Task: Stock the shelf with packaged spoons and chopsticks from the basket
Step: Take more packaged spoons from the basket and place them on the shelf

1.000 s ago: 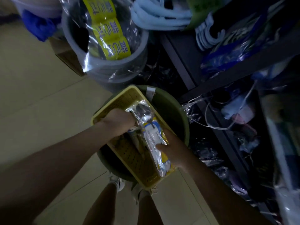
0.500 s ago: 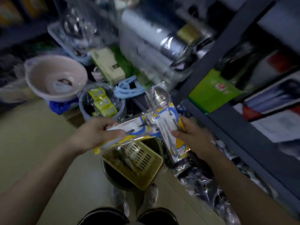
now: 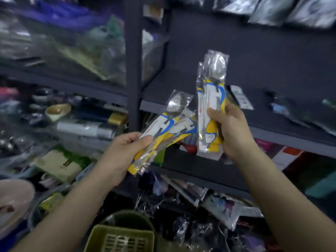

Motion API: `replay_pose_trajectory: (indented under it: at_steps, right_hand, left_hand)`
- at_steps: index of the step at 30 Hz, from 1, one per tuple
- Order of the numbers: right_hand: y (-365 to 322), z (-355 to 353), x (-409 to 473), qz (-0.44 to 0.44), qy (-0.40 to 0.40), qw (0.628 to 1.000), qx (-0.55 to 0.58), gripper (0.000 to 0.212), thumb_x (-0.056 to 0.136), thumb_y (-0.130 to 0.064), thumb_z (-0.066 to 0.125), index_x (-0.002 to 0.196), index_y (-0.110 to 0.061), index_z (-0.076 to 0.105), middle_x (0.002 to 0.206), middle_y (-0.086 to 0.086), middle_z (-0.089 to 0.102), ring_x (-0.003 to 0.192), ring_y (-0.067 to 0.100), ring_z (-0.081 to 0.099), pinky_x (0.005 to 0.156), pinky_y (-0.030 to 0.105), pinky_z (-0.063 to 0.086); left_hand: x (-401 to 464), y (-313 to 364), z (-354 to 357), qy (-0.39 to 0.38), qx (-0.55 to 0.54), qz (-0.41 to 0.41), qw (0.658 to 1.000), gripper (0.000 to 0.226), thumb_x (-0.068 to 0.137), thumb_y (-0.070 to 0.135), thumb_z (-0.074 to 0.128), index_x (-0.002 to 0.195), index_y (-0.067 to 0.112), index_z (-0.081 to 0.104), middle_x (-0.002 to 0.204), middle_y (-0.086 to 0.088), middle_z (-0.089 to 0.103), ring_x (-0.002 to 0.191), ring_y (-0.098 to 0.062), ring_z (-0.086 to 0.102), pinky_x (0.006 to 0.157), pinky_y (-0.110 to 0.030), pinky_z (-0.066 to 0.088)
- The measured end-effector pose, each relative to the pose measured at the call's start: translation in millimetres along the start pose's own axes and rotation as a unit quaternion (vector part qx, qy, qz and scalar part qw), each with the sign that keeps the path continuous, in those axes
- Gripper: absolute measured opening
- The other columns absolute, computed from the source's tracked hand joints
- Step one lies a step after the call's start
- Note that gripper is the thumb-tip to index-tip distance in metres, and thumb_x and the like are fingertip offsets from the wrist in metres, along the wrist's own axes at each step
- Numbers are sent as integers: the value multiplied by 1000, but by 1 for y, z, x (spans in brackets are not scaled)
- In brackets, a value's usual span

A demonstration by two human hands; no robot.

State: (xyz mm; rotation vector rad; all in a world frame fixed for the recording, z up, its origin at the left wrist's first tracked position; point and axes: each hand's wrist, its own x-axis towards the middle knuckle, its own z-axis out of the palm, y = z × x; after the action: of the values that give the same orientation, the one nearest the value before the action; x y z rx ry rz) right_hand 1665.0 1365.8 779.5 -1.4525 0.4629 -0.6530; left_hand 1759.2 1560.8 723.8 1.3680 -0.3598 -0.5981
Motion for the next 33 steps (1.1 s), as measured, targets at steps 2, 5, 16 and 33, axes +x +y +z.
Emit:
replay_pose_trajectory:
  at_steps: [2, 5, 16, 33]
  right_hand:
    - [-10, -31, 26, 14, 55, 998, -26, 11, 88, -3, 54, 98, -6, 57, 78, 12, 60, 63, 22, 59, 62, 34, 54]
    - [-16, -74, 71, 42, 95, 991, -88, 15, 87, 1, 53, 73, -5, 55, 52, 3, 58, 41, 10, 55, 50, 23, 49]
    - [-10, -140, 182, -36, 64, 880, -470, 17, 85, -12, 51, 76, 0, 58, 80, 22, 58, 88, 36, 60, 67, 28, 35]
    - [0, -156, 182, -55, -151, 755, -635, 57, 91, -49, 42, 136, -13, 41, 151, 10, 31, 140, 30, 25, 113, 47, 27]
  left_hand:
    - [15, 8, 25, 2, 1, -6, 1000, 16, 86, 18, 58, 83, 2, 61, 53, -8, 55, 34, -8, 44, 34, -12, 33]
    - [38, 20, 60, -11, -8, -21, 1000, 18, 86, 20, 59, 78, 4, 64, 54, -4, 63, 40, -8, 54, 41, -13, 41]
    - [112, 49, 168, 76, 51, 72, 993, 20, 84, 7, 57, 65, 12, 61, 56, -5, 56, 48, -14, 50, 51, -23, 40]
    - [197, 30, 198, 135, 544, 57, 826, 30, 86, 33, 45, 100, 9, 57, 117, -17, 57, 113, -38, 46, 92, -39, 43]
